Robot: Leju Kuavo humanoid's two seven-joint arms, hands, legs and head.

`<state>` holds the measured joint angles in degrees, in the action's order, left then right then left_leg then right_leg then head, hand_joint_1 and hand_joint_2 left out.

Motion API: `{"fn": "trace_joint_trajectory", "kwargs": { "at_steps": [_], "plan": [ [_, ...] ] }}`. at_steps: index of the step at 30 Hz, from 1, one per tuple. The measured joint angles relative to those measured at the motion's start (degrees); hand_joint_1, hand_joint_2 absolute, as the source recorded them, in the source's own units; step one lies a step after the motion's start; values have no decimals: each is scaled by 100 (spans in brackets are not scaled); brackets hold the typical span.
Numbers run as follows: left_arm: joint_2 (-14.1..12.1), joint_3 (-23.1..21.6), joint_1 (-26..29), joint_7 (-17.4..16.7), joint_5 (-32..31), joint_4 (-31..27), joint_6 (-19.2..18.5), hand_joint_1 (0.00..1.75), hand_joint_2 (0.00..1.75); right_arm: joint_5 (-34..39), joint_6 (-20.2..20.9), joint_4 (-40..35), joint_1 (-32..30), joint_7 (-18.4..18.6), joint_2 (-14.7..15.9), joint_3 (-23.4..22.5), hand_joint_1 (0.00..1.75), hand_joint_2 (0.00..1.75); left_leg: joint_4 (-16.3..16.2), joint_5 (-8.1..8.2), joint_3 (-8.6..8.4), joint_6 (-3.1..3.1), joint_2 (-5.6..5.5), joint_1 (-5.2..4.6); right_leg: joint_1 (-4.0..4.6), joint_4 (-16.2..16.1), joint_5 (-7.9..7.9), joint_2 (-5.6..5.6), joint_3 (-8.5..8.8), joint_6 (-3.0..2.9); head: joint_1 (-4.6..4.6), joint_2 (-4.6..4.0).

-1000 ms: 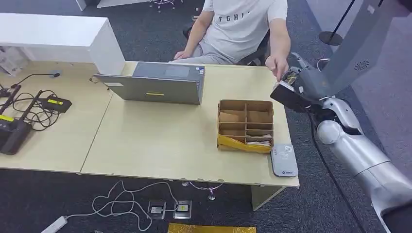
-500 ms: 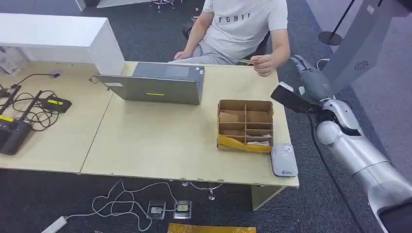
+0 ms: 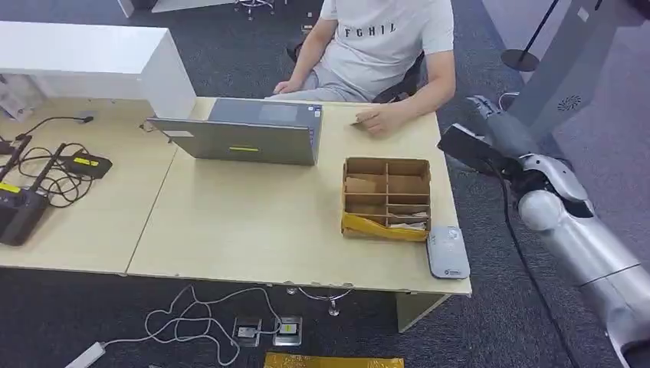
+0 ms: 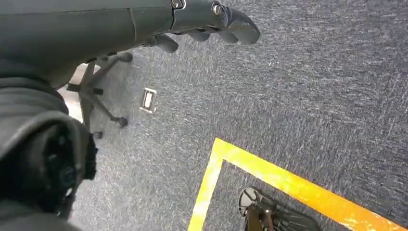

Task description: Pass the card to the sensor for recognition and then transmit it.

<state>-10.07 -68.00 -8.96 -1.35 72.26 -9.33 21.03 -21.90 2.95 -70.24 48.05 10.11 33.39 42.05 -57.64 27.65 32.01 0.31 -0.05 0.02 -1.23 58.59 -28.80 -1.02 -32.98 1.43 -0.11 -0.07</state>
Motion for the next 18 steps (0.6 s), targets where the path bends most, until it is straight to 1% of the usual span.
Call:
{"fn": "trace_joint_trajectory", "kwargs": {
  "at_steps": [4,6,8,12,15,18],
  "plan": [
    [-13,0,13,-35,61,2,9,0,0,472,496,-743,-89,650,461,-15,0,175,1,1,3,-1,0,0,0,-1,0,-1,0,0,0,0],
    [-26,0,18,-61,105,2,9,0,0,534,630,-1012,-111,768,636,13,0,175,1,4,1,-5,9,1,1,-1,0,2,0,0,-2,0],
    [-29,0,15,-85,114,2,9,0,0,558,678,-1263,-152,807,787,24,0,175,1,4,0,-5,10,1,0,-1,0,5,0,0,-2,0],
    [-29,0,18,-85,122,0,2,0,0,682,634,-1623,-218,880,997,57,0,175,1,4,0,-5,8,3,2,-1,0,3,1,0,-2,0],
    [-39,0,18,-85,122,0,-15,0,0,803,475,-1798,-382,973,1120,122,0,175,2,4,1,-5,8,3,2,-1,0,3,1,0,-2,0],
    [-44,0,17,-85,116,0,-15,0,0,595,186,-1980,-561,937,1239,213,0,175,2,4,3,-5,8,2,2,-1,0,3,1,0,0,0]
  ]
}}
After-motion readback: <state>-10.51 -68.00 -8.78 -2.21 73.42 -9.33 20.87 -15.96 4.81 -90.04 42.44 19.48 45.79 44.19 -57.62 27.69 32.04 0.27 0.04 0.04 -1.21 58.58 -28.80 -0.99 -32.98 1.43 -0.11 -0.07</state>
